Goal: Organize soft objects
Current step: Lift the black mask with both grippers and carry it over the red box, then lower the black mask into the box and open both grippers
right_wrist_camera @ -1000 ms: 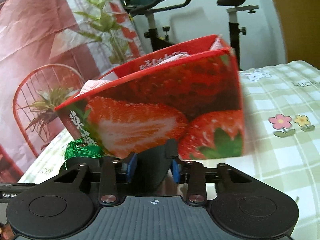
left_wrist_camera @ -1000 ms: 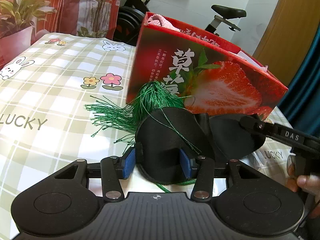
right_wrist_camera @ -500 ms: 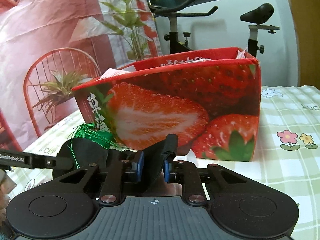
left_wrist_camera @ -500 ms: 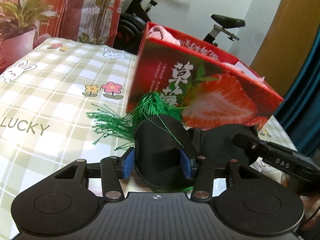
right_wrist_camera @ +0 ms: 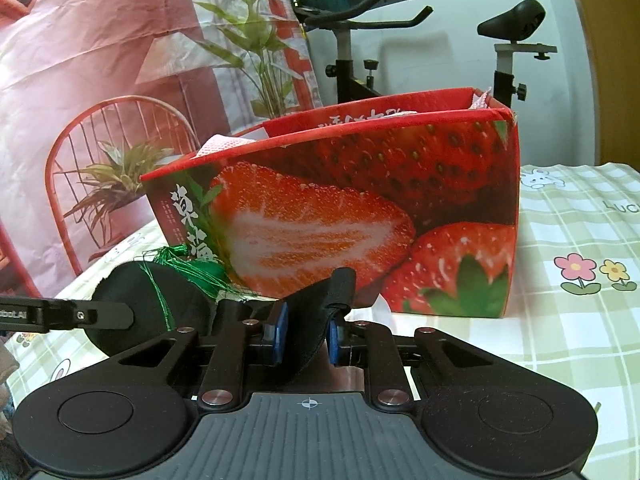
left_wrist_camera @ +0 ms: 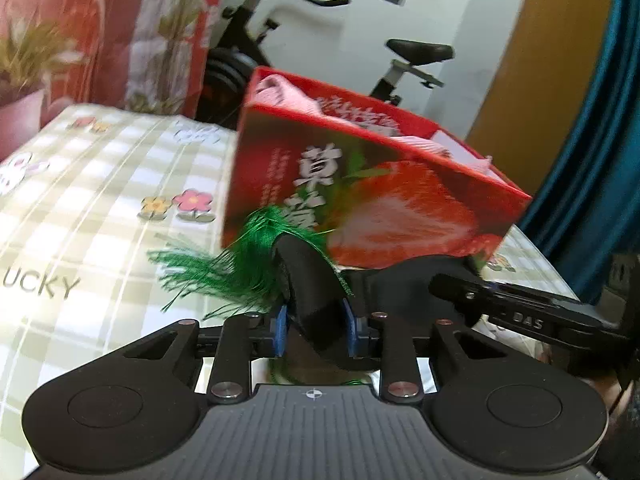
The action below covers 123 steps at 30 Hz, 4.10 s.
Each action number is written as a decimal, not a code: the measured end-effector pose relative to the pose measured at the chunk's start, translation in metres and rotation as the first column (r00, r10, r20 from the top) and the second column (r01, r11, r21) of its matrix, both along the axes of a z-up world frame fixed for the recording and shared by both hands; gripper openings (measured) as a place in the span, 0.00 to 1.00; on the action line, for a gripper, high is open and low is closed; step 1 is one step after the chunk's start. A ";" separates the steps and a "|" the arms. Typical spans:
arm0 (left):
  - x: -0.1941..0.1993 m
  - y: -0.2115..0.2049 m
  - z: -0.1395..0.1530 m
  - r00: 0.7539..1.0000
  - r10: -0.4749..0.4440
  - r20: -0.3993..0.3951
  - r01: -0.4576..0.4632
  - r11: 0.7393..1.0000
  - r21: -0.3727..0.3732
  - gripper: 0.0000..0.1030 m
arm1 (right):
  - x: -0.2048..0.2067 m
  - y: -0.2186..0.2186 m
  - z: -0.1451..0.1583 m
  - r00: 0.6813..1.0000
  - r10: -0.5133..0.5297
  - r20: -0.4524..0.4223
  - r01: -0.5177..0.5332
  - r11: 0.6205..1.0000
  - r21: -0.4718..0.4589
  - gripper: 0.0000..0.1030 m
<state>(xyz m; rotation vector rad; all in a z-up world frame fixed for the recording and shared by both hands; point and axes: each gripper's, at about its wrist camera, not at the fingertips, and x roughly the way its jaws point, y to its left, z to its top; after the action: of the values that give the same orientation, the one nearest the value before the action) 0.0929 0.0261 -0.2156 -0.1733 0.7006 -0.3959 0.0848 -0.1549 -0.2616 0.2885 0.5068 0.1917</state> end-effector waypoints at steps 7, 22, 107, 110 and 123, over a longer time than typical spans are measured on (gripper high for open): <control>0.003 0.004 -0.005 1.000 -0.001 -0.018 0.001 1.000 -0.011 0.22 | 0.001 0.001 0.000 1.000 0.000 -0.002 0.000 1.000 -0.003 0.18; 0.006 0.006 -0.008 0.999 0.015 -0.045 -0.015 1.000 -0.014 0.22 | 0.000 0.001 0.000 1.000 0.001 -0.001 -0.001 1.000 -0.002 0.18; 0.139 -0.068 0.085 0.989 -0.148 -0.002 0.148 0.981 0.122 0.16 | 0.105 -0.053 0.109 0.991 -0.120 -0.061 0.119 0.992 -0.032 0.15; 0.147 -0.068 0.075 0.988 -0.150 -0.025 0.152 0.981 0.119 0.16 | 0.112 -0.051 0.096 0.986 -0.132 -0.102 0.129 0.991 -0.041 0.15; 0.168 -0.071 0.061 0.994 -0.097 -0.054 0.105 0.979 0.175 0.16 | 0.128 -0.049 0.079 0.974 -0.163 -0.156 0.151 0.985 -0.084 0.15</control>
<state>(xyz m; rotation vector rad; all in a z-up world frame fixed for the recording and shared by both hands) 0.2607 -0.0451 -0.1546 0.0229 0.7872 -0.4251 0.2132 -0.2037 -0.1831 0.2739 0.6480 -0.0047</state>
